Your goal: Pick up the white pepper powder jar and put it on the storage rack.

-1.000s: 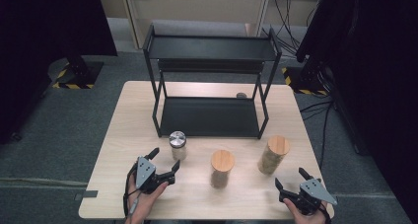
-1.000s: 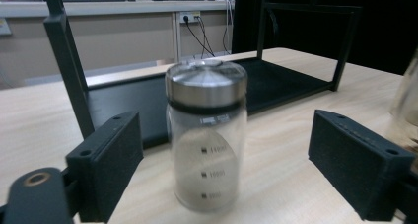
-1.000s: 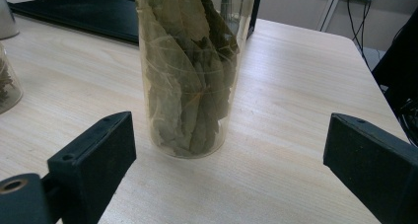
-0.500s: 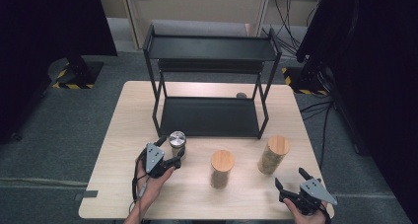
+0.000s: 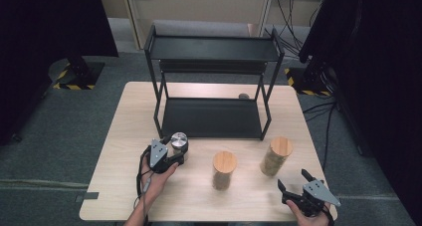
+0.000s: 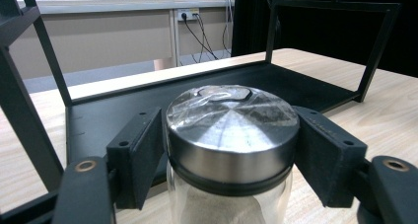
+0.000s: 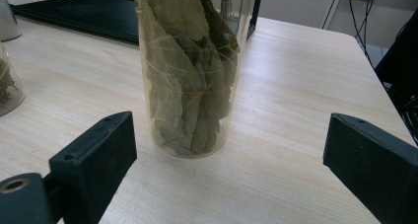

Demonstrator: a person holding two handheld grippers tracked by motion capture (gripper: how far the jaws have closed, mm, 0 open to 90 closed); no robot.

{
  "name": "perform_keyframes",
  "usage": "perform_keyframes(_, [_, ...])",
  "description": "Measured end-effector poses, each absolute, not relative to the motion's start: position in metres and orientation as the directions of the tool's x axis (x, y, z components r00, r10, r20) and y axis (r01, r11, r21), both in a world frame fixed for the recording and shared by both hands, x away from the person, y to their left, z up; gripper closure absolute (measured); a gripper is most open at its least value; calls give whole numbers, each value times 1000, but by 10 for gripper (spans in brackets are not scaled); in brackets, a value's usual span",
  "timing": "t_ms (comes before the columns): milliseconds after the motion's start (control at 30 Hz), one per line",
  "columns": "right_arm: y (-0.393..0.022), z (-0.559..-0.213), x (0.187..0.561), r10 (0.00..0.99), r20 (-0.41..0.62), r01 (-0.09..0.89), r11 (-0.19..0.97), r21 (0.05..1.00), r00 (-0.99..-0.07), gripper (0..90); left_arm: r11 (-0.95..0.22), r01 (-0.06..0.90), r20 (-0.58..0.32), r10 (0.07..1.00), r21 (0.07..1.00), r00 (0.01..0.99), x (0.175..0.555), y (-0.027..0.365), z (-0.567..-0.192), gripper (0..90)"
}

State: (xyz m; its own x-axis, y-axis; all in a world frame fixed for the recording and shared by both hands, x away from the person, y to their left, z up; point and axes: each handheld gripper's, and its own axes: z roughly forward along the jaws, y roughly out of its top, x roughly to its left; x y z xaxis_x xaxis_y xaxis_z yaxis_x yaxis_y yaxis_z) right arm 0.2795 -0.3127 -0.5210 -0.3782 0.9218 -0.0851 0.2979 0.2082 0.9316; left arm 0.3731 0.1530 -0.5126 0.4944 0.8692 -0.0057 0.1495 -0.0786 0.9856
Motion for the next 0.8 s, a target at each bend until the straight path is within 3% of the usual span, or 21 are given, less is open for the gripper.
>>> perform_keyframes(800, [-312,-521,280,921,-90,299,214,930,-379,62,-84,153,0,876,985,482,377,153,-495,347])
